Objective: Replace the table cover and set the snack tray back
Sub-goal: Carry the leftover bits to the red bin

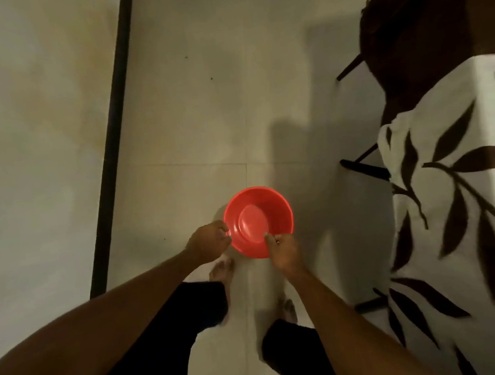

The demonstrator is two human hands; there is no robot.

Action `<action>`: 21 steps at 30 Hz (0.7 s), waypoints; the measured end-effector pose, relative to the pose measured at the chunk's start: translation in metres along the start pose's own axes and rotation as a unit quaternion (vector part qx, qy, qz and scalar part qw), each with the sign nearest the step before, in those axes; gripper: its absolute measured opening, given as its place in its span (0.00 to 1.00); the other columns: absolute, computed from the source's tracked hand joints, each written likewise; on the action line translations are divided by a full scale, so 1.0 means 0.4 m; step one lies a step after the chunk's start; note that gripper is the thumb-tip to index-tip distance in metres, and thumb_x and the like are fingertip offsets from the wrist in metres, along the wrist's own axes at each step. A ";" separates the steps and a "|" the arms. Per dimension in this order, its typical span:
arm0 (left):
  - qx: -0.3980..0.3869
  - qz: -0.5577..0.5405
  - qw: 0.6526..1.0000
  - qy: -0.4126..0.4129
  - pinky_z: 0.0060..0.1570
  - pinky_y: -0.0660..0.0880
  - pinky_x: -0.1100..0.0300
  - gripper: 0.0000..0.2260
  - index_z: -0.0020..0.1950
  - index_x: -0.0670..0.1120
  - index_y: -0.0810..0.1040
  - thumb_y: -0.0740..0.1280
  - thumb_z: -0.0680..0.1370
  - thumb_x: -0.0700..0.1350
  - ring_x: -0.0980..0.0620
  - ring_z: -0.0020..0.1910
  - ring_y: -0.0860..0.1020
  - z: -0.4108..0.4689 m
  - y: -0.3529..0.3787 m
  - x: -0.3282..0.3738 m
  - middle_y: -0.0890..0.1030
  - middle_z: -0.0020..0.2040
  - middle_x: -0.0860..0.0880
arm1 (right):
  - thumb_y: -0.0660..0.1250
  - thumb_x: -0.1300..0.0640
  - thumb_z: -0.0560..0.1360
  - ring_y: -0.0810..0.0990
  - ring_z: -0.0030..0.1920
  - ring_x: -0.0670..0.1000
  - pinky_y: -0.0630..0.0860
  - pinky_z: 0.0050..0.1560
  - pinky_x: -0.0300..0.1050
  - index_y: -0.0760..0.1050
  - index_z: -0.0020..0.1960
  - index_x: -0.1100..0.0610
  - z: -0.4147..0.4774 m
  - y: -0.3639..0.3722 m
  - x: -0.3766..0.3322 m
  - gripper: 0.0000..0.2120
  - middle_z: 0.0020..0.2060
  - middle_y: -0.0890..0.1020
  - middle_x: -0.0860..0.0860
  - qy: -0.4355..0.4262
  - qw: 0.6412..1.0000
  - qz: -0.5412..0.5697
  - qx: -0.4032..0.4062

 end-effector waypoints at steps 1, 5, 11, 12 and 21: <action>0.004 -0.006 1.000 0.000 0.51 0.72 0.57 0.17 0.65 0.43 0.76 0.70 0.78 0.45 0.44 0.55 0.80 0.054 0.027 -0.016 0.82 0.56 0.44 | 0.57 0.44 0.80 0.75 0.33 0.55 0.62 0.36 0.47 0.72 0.27 0.59 0.055 0.025 0.013 0.28 0.29 0.76 0.62 0.001 1.000 -0.002 0.003; 0.003 -0.040 0.999 0.000 0.60 0.73 0.50 0.37 0.74 0.38 0.65 0.66 0.67 0.52 0.38 0.64 0.75 0.220 0.103 -0.062 0.76 0.65 0.37 | 0.57 0.45 0.81 0.83 0.48 0.67 0.73 0.45 0.54 0.83 0.45 0.66 0.256 0.113 0.056 0.27 0.46 0.84 0.68 -0.013 0.999 -0.049 0.013; 0.017 -0.052 0.998 -0.040 0.58 0.73 0.48 0.51 0.79 0.37 0.55 0.62 0.62 0.63 0.37 0.62 0.76 0.342 0.166 -0.177 0.74 0.66 0.36 | 0.56 0.53 0.81 0.82 0.56 0.66 0.75 0.56 0.56 0.82 0.60 0.60 0.388 0.160 0.078 0.19 0.56 0.84 0.62 -0.129 0.986 -0.107 0.012; 0.008 -0.049 0.997 -0.058 0.61 0.72 0.47 0.49 0.79 0.39 0.54 0.63 0.63 0.59 0.36 0.65 0.74 0.338 0.169 -0.183 0.73 0.68 0.35 | 0.56 0.53 0.79 0.82 0.55 0.65 0.76 0.56 0.55 0.82 0.60 0.58 0.385 0.147 0.078 0.19 0.55 0.85 0.60 -0.135 0.985 -0.106 0.027; 0.050 -0.108 0.992 -0.043 0.55 0.78 0.45 0.34 0.74 0.41 0.66 0.60 0.69 0.50 0.38 0.58 0.80 0.307 0.187 -0.172 0.79 0.63 0.40 | 0.69 0.57 0.74 0.75 0.58 0.63 0.77 0.55 0.57 0.76 0.65 0.57 0.317 0.017 0.110 0.20 0.59 0.77 0.59 -0.088 0.964 -0.128 0.213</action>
Point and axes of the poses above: each hand's wrist, its own z-axis towards the middle knuckle, its own y-axis out of the palm, x = y × z, the point moved 6 cm from there along z, towards the middle knuckle
